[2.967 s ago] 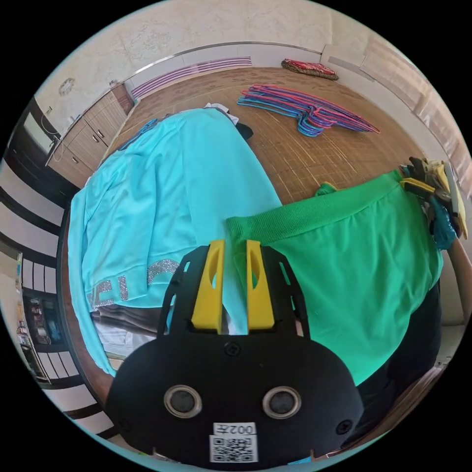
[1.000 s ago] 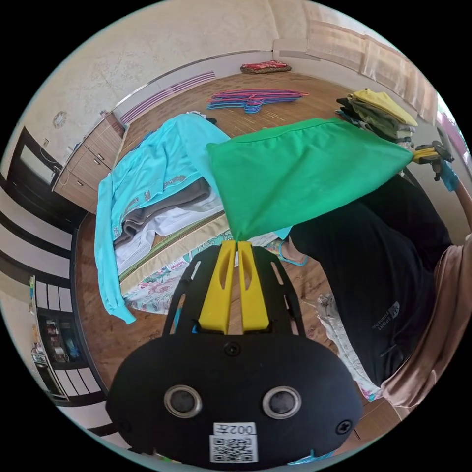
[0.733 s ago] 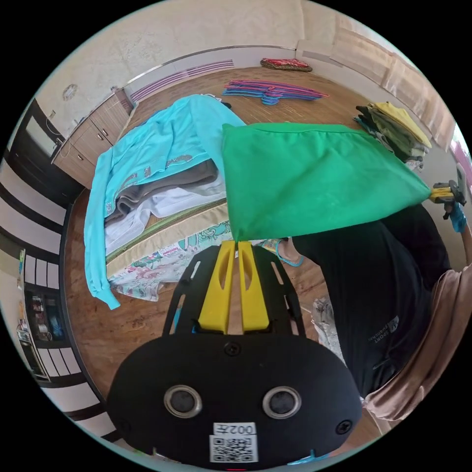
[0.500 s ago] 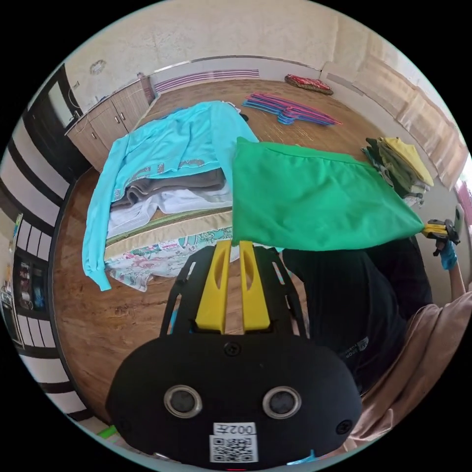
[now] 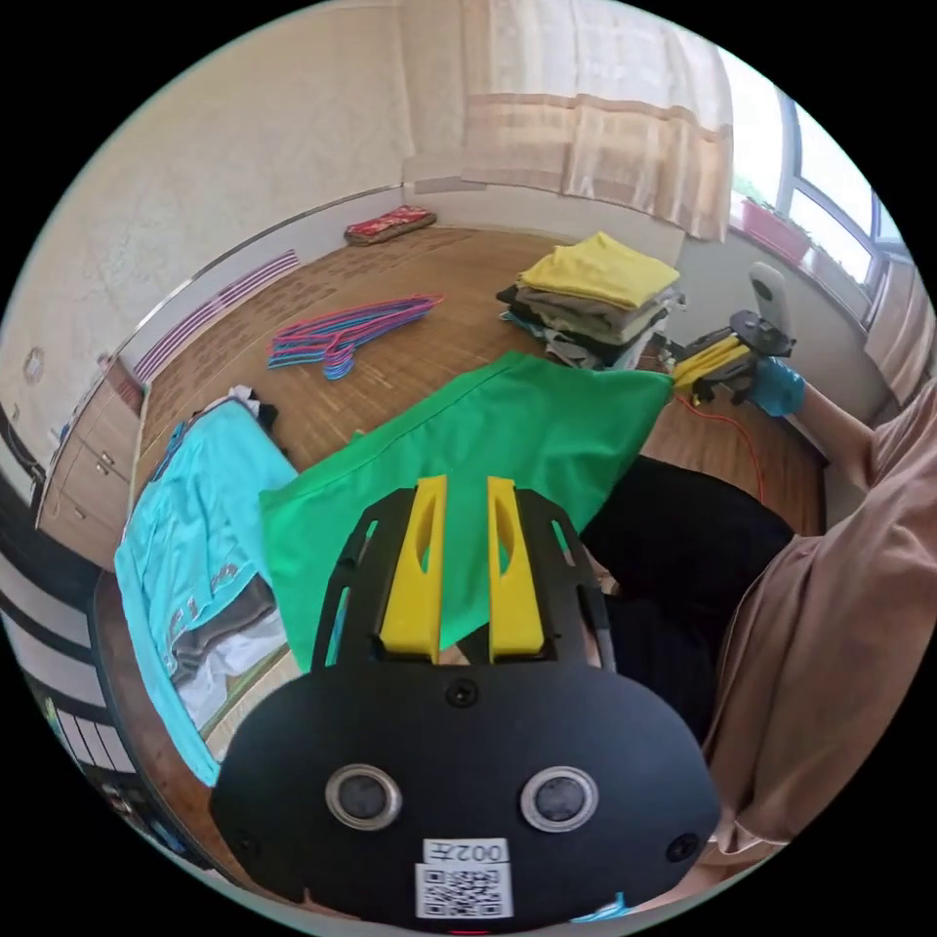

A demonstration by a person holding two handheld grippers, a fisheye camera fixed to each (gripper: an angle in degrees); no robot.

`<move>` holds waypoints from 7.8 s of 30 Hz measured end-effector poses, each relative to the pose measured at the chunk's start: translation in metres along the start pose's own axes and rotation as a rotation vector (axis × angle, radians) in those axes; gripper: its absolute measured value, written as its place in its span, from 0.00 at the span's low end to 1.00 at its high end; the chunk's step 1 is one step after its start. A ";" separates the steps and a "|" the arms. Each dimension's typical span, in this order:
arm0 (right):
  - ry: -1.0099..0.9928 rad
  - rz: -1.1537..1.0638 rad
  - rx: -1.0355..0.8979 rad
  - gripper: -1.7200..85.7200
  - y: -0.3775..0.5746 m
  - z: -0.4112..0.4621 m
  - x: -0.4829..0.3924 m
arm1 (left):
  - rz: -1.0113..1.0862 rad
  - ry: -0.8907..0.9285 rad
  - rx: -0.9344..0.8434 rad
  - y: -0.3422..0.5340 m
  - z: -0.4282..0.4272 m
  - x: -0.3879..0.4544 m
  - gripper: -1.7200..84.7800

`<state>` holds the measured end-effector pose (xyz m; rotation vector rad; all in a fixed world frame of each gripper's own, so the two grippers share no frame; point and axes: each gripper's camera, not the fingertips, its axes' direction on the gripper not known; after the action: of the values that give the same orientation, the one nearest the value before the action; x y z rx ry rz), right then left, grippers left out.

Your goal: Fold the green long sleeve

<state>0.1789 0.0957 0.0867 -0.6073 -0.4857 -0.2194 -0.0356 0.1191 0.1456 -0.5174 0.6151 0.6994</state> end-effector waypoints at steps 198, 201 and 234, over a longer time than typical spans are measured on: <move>-0.029 -0.381 -0.126 0.06 -0.207 0.036 -0.282 | 0.635 0.048 -0.110 0.063 -0.057 0.091 0.09; -0.027 -0.413 -0.154 0.09 -0.210 0.039 -0.282 | 0.677 0.071 -0.136 0.057 -0.057 0.088 0.06; 0.440 -0.230 -0.290 0.07 -0.326 0.022 -0.125 | 0.197 0.032 0.017 -0.034 -0.098 -0.029 0.01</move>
<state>-0.0472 -0.1460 0.2010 -0.7606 -0.0946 -0.6350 -0.0620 0.0235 0.1036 -0.4568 0.7076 0.8722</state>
